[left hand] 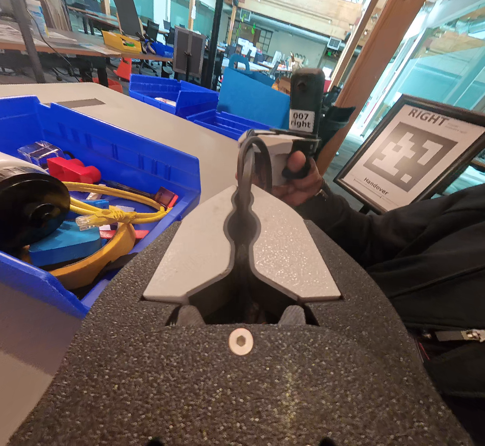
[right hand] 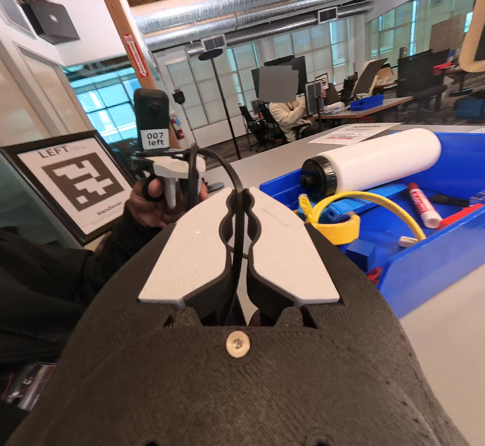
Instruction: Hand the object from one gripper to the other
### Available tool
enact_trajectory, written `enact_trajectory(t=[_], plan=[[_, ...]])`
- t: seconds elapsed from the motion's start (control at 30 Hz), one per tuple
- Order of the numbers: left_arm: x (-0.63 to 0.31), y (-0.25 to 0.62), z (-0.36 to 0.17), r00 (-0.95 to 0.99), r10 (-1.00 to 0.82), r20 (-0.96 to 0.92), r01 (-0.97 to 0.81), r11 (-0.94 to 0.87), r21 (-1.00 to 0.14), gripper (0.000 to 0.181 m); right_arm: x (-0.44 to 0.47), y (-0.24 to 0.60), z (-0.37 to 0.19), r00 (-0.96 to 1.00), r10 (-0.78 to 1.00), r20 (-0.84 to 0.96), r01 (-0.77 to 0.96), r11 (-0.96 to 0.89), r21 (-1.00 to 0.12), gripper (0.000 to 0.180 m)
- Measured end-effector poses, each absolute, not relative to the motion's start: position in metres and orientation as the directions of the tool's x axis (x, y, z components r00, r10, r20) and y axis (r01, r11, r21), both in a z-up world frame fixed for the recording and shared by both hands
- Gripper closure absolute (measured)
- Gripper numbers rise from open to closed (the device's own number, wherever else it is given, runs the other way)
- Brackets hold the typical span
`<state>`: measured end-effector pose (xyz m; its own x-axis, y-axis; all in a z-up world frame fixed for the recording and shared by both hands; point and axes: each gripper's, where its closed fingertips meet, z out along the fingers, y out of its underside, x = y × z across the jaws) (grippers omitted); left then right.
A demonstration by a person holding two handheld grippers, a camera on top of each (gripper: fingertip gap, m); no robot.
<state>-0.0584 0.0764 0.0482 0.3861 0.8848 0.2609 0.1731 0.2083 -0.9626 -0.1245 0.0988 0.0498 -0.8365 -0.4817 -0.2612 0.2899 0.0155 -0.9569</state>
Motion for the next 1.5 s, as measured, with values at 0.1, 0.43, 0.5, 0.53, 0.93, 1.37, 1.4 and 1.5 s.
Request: enact_trajectory(t=[0.1, 0.43, 0.5, 0.53, 0.93, 1.37, 1.4, 1.5], plan=[[-0.06, 0.072, 0.056, 0.36, 0.89, 0.281, 0.126, 0.253, -0.959, 0.179, -0.114, 0.097, 0.048, -0.797, -0.525, -0.3, 0.334, 0.031, -0.942, 0.174], [-0.075, 0.071, 0.058, 0.294, 0.896, 0.334, 0.055, 0.333, -0.941, 0.18, -0.09, 0.086, 0.034, -0.813, -0.521, -0.26, 0.272, 0.055, -0.961, 0.16], [-0.075, 0.072, 0.059, 0.295, 0.897, 0.329, 0.052, 0.329, -0.943, 0.18, -0.1, 0.084, 0.033, -0.858, -0.463, -0.221, 0.226, 0.045, -0.973, 0.158], [-0.074, 0.073, 0.06, 0.298, 0.896, 0.328, 0.049, 0.328, -0.943, 0.18, -0.103, 0.083, 0.03, -0.877, -0.437, -0.198, 0.196, 0.051, -0.979, 0.156], [-0.067, 0.087, 0.071, 0.368, 0.874, 0.319, 0.029, 0.332, -0.943, 0.18, -0.1, 0.064, -0.006, -0.945, -0.324, -0.052, 0.009, 0.134, -0.991, 0.18], [-0.077, 0.066, 0.05, 0.328, 0.814, 0.48, -0.106, 0.536, -0.837, 0.18, -0.097, 0.079, 0.029, -0.702, -0.54, -0.465, 0.534, 0.033, -0.845, 0.179], [-0.076, 0.065, 0.045, 0.32, 0.804, 0.502, -0.12, 0.559, -0.82, 0.18, -0.097, 0.08, 0.027, -0.688, -0.543, -0.481, 0.555, 0.033, -0.831, 0.179], [-0.067, 0.064, 0.029, 0.314, 0.777, 0.546, -0.182, 0.613, -0.769, 0.18, -0.094, 0.087, 0.016, -0.675, -0.539, -0.505, 0.586, 0.026, -0.81, 0.175]])
